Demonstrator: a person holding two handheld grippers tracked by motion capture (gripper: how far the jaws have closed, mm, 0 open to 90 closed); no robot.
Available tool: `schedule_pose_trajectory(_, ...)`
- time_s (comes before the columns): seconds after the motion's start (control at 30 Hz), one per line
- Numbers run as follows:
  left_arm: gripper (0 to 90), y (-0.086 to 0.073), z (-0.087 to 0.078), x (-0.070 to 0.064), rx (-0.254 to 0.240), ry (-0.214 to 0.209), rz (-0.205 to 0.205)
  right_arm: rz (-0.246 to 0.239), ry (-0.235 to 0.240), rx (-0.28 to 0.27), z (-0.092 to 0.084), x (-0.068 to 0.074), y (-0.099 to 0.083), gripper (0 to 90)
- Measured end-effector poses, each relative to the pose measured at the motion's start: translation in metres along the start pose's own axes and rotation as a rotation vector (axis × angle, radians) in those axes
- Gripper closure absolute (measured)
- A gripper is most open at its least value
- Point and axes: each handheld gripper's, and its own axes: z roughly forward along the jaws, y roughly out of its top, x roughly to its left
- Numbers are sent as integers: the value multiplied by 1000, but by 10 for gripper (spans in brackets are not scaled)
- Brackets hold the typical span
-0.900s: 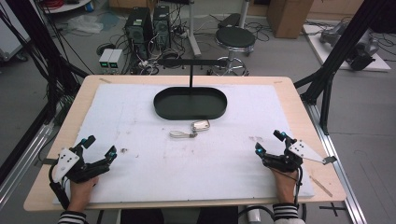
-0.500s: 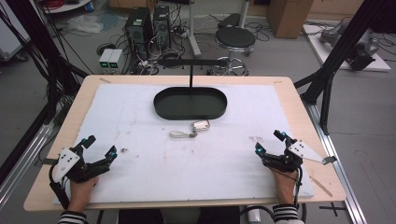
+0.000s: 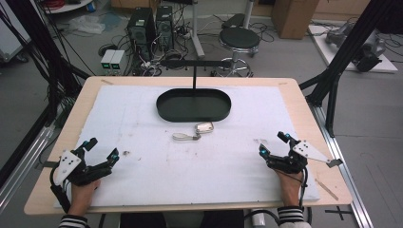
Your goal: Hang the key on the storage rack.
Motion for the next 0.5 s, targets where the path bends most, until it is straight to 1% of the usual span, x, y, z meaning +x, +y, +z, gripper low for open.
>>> schedule_pose_trajectory(0.03, 120, 0, 0, 1, 5, 1, -3, -2, 8, 4, 3, 0, 6, 62)
schedule_pose_trajectory(0.07, 120, 0, 0, 1, 5, 1, -3, -2, 8, 4, 3, 0, 6, 62)
schedule_pose_trajectory(0.1, 119, 0, 0, 1, 7, 0, -4, -15, 36, 6, 6, 2, 15, 63)
schedule_pose_trajectory(0.13, 119, 0, 0, 1, 7, 0, -4, -15, 36, 6, 6, 2, 15, 63)
schedule_pose_trajectory(0.17, 120, 0, 0, 1, 8, 0, -4, -37, 63, 19, 10, 3, 26, 62)
schedule_pose_trajectory(0.2, 120, 0, 1, 1, 10, -1, -4, -37, 63, 19, 10, 3, 26, 62)
schedule_pose_trajectory(0.23, 119, 0, 1, 1, 12, -1, -5, -58, 97, 44, 16, 5, 36, 63)
schedule_pose_trajectory(0.27, 120, 0, 1, 1, 12, -1, -5, -67, 111, 51, 18, 6, 39, 63)
schedule_pose_trajectory(0.3, 120, 0, 1, 1, 14, -1, -6, -79, 137, 63, 22, 8, 45, 63)
schedule_pose_trajectory(0.33, 120, 0, 1, 1, 14, -1, -6, -79, 137, 63, 22, 8, 45, 63)
schedule_pose_trajectory(0.37, 120, 0, 1, 1, 14, -1, -6, -108, 166, 86, 29, 10, 55, 63)
schedule_pose_trajectory(0.4, 120, 0, 1, 1, 14, -1, -6, -108, 166, 86, 29, 10, 55, 63)
schedule_pose_trajectory(0.43, 120, 0, 1, 1, 15, -1, -5, -123, 207, 116, 37, 12, 65, 63)
schedule_pose_trajectory(0.47, 120, 0, 1, 1, 13, -2, -4, -123, 207, 116, 37, 12, 65, 63)
schedule_pose_trajectory(0.5, 120, 0, 1, 1, 13, -2, -4, -129, 233, 127, 42, 14, 70, 63)
